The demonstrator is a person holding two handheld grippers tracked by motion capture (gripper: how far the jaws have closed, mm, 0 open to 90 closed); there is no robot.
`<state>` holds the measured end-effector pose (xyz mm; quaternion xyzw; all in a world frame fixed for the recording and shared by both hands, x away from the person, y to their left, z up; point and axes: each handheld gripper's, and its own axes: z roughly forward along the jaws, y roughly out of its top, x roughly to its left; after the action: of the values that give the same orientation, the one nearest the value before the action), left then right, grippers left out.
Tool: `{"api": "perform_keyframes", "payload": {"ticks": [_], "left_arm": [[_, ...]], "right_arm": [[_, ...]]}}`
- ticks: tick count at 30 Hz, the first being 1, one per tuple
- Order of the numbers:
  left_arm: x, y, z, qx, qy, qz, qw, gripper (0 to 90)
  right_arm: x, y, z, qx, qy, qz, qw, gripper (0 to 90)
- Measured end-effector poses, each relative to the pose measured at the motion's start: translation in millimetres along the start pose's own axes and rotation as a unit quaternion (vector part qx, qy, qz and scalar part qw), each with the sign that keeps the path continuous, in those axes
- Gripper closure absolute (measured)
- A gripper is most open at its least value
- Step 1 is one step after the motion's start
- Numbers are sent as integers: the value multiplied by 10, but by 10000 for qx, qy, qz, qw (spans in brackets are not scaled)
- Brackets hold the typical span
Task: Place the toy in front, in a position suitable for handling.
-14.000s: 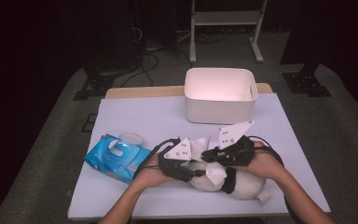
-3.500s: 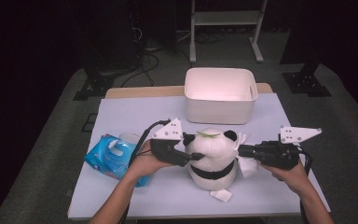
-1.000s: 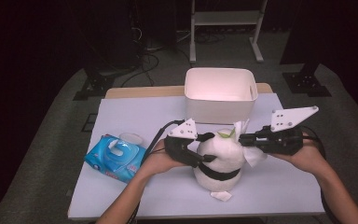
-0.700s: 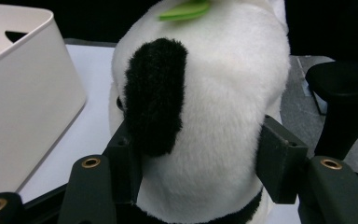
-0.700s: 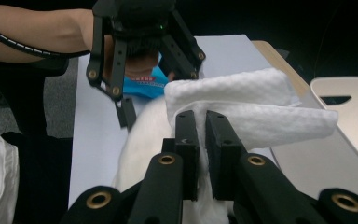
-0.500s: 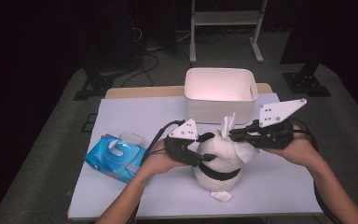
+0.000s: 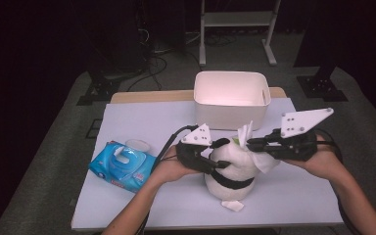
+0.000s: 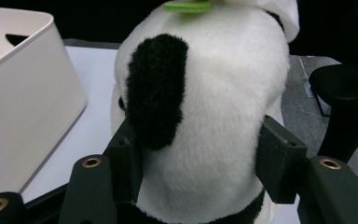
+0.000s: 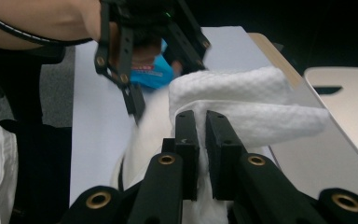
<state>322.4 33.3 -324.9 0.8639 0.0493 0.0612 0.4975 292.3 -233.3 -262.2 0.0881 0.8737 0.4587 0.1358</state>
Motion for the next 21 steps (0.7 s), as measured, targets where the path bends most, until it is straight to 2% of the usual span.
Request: {"api": "perform_keyframes", "payload": {"ticks": [2,6,11,14,17,21], "left_arm": [[-33,41,27,44,15,83,10000,413],[-28,42,15,83,30,91,9999,415],[8,-25,-17,-21,22,-49,10000,415],[5,-20,-9,-31,16,-45,10000,415],[-5,8,4,21,11,22,10000,416],[-21,43,36,25,10,42,10000,417]], "right_arm": [[27,97,98,24,90,-119,9999,832],[6,195,218,194,99,-282,9994,832],[-71,109,117,273,-167,-167,9993,833],[-109,10,26,340,-322,-28,9989,833],[-107,-41,-31,295,-310,62,9991,833],[-71,25,-25,229,-218,-3,9995,832]]}}
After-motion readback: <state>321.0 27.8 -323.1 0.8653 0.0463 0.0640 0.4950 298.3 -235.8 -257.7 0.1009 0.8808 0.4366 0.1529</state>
